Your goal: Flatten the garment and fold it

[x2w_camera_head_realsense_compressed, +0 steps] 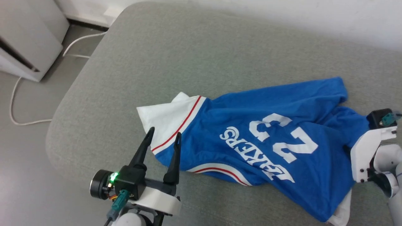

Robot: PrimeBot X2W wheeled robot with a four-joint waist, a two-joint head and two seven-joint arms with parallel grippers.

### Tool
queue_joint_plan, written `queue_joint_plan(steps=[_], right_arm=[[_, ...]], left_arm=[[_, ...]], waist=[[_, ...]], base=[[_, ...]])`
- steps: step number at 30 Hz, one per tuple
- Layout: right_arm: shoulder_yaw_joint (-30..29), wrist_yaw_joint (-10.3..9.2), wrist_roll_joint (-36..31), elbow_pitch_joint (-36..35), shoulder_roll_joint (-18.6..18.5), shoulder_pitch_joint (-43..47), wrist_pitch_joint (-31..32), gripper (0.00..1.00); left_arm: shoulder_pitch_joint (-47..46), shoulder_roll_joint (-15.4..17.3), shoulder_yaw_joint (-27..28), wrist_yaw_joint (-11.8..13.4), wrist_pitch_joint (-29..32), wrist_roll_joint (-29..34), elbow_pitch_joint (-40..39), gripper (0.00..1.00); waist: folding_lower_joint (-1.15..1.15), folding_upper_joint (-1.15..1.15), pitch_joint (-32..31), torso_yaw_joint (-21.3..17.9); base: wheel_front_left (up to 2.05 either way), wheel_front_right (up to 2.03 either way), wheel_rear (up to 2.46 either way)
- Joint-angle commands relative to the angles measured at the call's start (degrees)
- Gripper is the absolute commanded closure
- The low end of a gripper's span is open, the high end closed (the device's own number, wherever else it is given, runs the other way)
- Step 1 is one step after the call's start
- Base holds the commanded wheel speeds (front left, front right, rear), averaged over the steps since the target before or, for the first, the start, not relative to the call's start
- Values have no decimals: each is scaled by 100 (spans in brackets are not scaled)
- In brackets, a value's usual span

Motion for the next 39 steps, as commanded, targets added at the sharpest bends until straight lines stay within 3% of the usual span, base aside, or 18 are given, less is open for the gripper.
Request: queue_joint_plan(steps=[1,2,3,4,5,11,17,22,26,33,39], right_arm=[[88,-10,3,137,27,-28,-49,0],[187,-10,19,198,8,-43,-161,0],[247,-10,49,264,-21,-62,-288,42],[272,-10,82,346,-56,-82,-413,92],[328,-10,99,414,-100,-99,-543,100],[439,-10,178,411,-295,-145,-1522,100],[81,-10,21,-488,-346,-54,-2305,100],[-266,-10,-307,-1609,-403,-225,-2443,100],[-206,-10,-427,-1946,-598,-696,-2149,100],[301,-10,-591,-1297,-1131,-2120,-1981,100],[782,-10,-988,81,-1324,-3278,-2147,100]], left_arm=[[-13,-27,-16,-7,-27,-3,-14,0],[-12,-33,-28,-6,-27,-14,-4,0],[-14,-38,-39,-8,-27,-23,8,0],[-19,-42,-47,-9,-27,-27,19,0],[-27,-46,-46,-6,-27,-31,28,0],[-21,-53,33,-59,-27,-23,90,0],[119,-48,135,-134,-27,14,101,0],[169,-52,148,-176,-27,31,34,0],[89,-60,41,-201,-27,26,-39,0],[-222,-71,-290,-85,-27,-200,-124,0],[-472,-73,-717,129,-27,-465,-142,0]], waist=[[1,0,130,121],[1,0,141,117],[1,0,147,107],[1,0,144,89],[1,0,129,63],[1,0,-108,-144],[1,0,-450,-330],[1,0,-428,-337],[1,0,-179,-215],[1,0,465,239],[1,0,873,641]], base=[[0,0,0],[0,0,0],[0,0,0],[0,0,0],[0,0,0],[0,0,0],[0,0,0],[0,0,0],[0,0,0],[0,0,0],[0,0,0]])
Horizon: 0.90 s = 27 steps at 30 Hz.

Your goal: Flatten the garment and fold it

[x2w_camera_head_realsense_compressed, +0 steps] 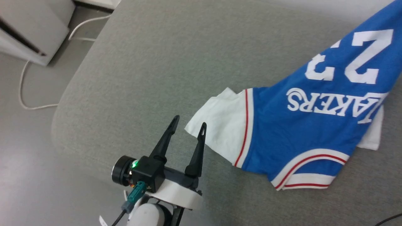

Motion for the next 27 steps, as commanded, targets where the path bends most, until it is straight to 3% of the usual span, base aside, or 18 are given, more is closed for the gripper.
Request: queue_joint_plan(steps=[1,7,8,9,18,27], right_arm=[[131,-12,-112,318,-12,-151,-70,100],[393,-12,-340,1569,6,-319,-116,100],[359,-12,-363,2012,38,-298,-157,57],[314,-12,-352,2222,69,-275,-163,0],[157,-12,-25,3142,406,-274,-714,0],[349,-12,913,2850,758,91,-1762,0]], left_arm=[[-117,-24,-74,81,-26,-62,-22,0],[-255,-24,-289,233,-26,-199,-27,0],[-275,-24,-336,281,-26,-221,-14,0],[-279,-24,-350,300,-26,-227,-6,0],[-208,-24,-187,250,-26,-108,215,0],[-12,21,466,85,-26,48,270,0]], waist=[[-1,0,501,533],[-1,0,626,742],[-1,0,622,766],[-1,0,612,766],[-1,0,188,392],[-1,0,-496,-466]], base=[[0,0,0],[0,0,0],[0,0,0],[0,0,0],[0,0,0],[0,0,0]])
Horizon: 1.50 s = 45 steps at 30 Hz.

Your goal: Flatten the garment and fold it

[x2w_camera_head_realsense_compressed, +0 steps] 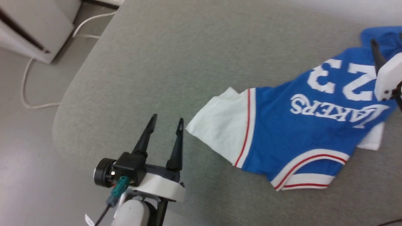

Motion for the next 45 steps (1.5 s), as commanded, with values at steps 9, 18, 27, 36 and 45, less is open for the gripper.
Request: queue_joint_plan(steps=[9,18,27,36,45], right_arm=[[-309,-12,925,-1389,53,1480,-366,0],[-1027,-12,986,-2928,641,3174,1105,0],[-1114,-12,630,-3576,885,3311,2948,0],[-1086,-12,495,-3116,874,2835,3766,0],[-985,-12,487,-2503,792,2799,3878,100]], left_arm=[[223,19,540,-136,-27,86,-70,0],[441,-1,708,-298,-27,164,-20,0],[337,-28,609,-370,-27,201,156,0],[129,-43,417,-316,-27,124,207,0],[70,-45,287,-168,-27,-7,189,0]], waist=[[0,0,-901,-1204],[0,0,-948,-1475],[0,0,-562,-1307],[0,0,-123,-799],[0,0,3,-589]], base=[[0,0,0],[0,0,0],[0,0,0],[0,0,0],[0,0,0]])
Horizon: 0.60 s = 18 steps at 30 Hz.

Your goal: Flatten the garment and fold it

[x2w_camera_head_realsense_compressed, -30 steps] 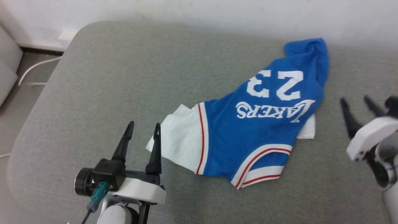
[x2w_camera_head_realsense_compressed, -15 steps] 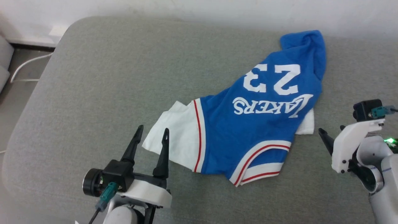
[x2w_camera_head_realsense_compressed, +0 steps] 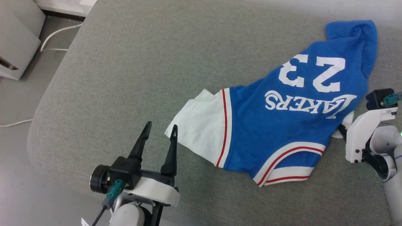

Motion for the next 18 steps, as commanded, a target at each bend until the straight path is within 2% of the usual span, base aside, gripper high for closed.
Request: queue_joint_plan(steps=[1,11,18], right_arm=[[80,-5,52,250,51,172,-29,100],[35,-5,216,108,-133,442,-707,100],[-211,-5,366,-430,-397,892,-695,100]], left_arm=[[-71,-24,-7,74,-27,-43,10,0],[30,-24,182,10,-27,28,123,0],[172,-24,283,-68,-27,80,183,0]], waist=[[0,0,48,53],[0,0,-431,-478],[0,0,-785,-854]], base=[[0,0,0],[0,0,0],[0,0,0]])
